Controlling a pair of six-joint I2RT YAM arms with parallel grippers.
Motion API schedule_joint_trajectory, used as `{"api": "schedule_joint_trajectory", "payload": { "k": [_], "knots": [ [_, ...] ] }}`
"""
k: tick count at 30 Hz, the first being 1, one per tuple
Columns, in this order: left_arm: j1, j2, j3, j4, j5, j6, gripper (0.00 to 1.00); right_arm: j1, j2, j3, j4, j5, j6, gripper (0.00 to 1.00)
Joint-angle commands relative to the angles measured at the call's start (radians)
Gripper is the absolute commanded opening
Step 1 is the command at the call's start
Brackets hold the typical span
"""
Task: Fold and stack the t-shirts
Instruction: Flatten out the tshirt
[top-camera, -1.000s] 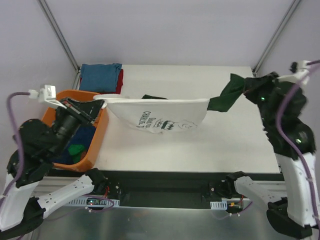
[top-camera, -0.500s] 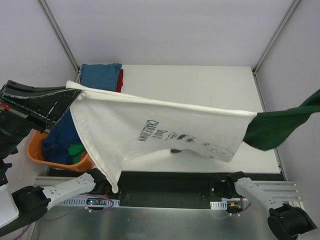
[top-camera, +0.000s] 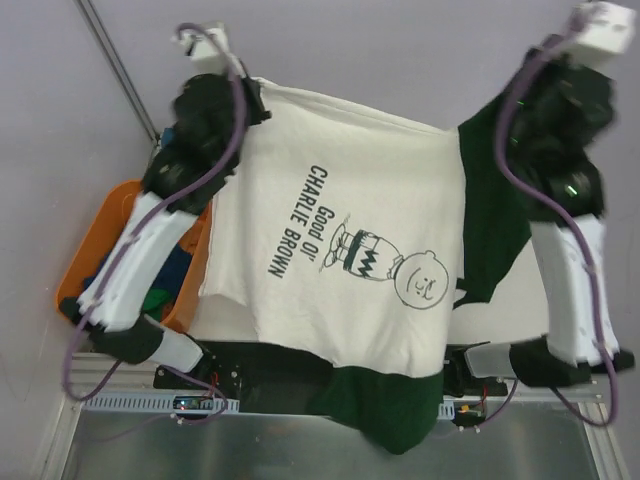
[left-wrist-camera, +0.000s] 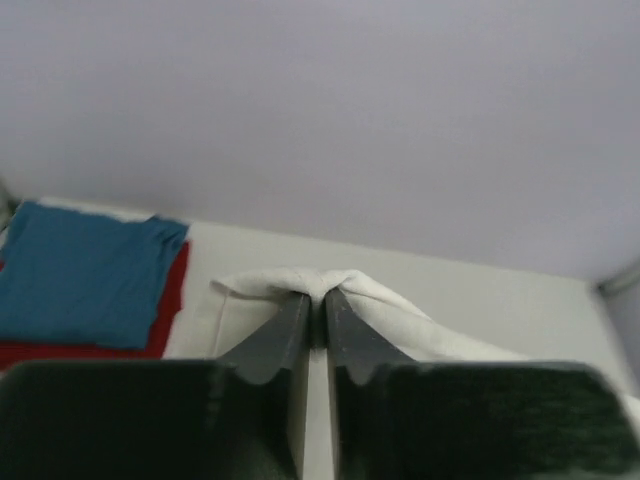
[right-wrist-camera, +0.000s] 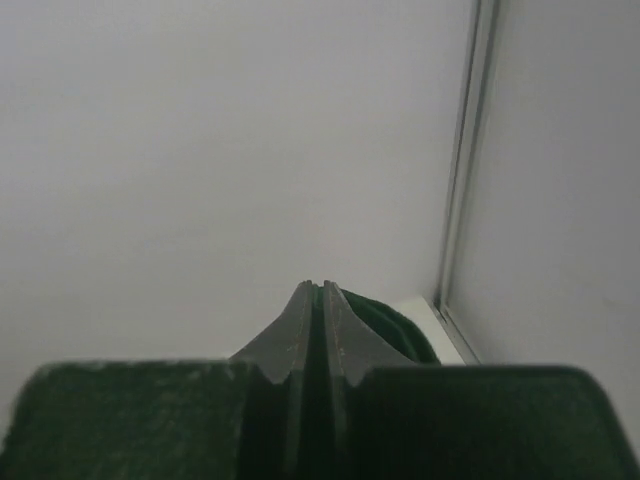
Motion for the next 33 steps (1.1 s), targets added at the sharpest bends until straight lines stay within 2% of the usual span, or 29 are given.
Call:
{"api": "schedule_joint_trajectory", "payload": {
  "k": [1, 2, 3, 4, 5, 6, 7, 8, 9, 10, 11, 15, 16, 18, 19, 21, 23, 27, 33],
  "knots": [
    [0.154, 0.328, -0.048, -0.019, -0.162, -0.020, 0.14, -0.056, 0.350, -0.055, 0.033, 0.116, -0.081, 0.01],
    [0.166, 0.377, -0.026, -0.022, -0.155, -0.020, 0.29, -0.068, 0.410, -0.026, 0.014, 0.086, -0.072, 0.04],
    [0.172, 0.423, -0.011, -0.025, -0.116, -0.017, 0.55, -0.073, 0.469, 0.003, -0.006, 0.067, -0.066, 0.06],
    [0.175, 0.498, 0.006, -0.040, -0.100, -0.002, 0.70, -0.074, 0.585, 0.037, -0.073, 0.049, -0.047, 0.12],
    [0.175, 0.526, 0.042, -0.054, -0.087, -0.002, 0.88, -0.076, 0.640, 0.141, -0.127, 0.009, -0.038, 0.32],
    [0.177, 0.549, 0.053, -0.065, -0.067, -0.006, 0.99, -0.076, 0.693, 0.190, -0.182, -0.003, -0.027, 0.43],
    [0.175, 0.563, 0.057, -0.072, -0.012, -0.011, 0.99, -0.076, 0.758, 0.224, -0.264, -0.010, -0.009, 0.52],
    [0.174, 0.563, 0.046, -0.075, 0.007, -0.017, 0.99, -0.074, 0.771, 0.243, -0.285, -0.011, 0.015, 0.88],
    [0.172, 0.559, 0.035, -0.077, 0.025, -0.025, 0.99, -0.074, 0.770, 0.216, -0.294, -0.010, 0.029, 0.96],
    [0.172, 0.537, 0.021, -0.077, 0.067, -0.035, 0.99, -0.076, 0.735, 0.176, -0.293, -0.010, 0.043, 0.99],
    [0.169, 0.522, -0.018, -0.077, 0.081, -0.045, 0.99, -0.078, 0.704, 0.133, -0.290, -0.013, 0.078, 0.97],
    [0.160, 0.424, -0.176, -0.077, 0.209, -0.118, 0.99, -0.076, 0.493, -0.161, -0.291, -0.091, 0.190, 0.97],
    [0.159, 0.380, -0.215, -0.077, 0.232, -0.153, 0.99, -0.076, 0.398, -0.291, -0.307, -0.108, 0.227, 0.97],
    [0.154, 0.329, -0.342, -0.077, 0.309, -0.195, 0.99, -0.076, 0.302, -0.442, -0.334, -0.201, 0.323, 0.97],
    [0.149, 0.278, -0.386, -0.075, 0.337, -0.238, 0.99, -0.076, 0.215, -0.592, -0.349, -0.232, 0.357, 0.97],
    [0.142, 0.232, -0.509, -0.075, 0.395, -0.275, 0.99, -0.076, 0.140, -0.721, -0.356, -0.379, 0.408, 0.97],
    [0.119, 0.172, -0.616, -0.074, 0.404, -0.312, 0.99, -0.068, 0.061, -0.887, -0.356, -0.497, 0.465, 0.97],
    [0.073, 0.086, -0.778, -0.072, 0.392, -0.364, 0.99, -0.039, -0.014, -1.070, -0.344, -0.530, 0.517, 0.97],
    [0.053, 0.014, -0.969, -0.013, 0.411, -0.413, 0.99, -0.039, 0.007, -1.121, -0.362, -0.507, 0.542, 0.97]
  ]
}}
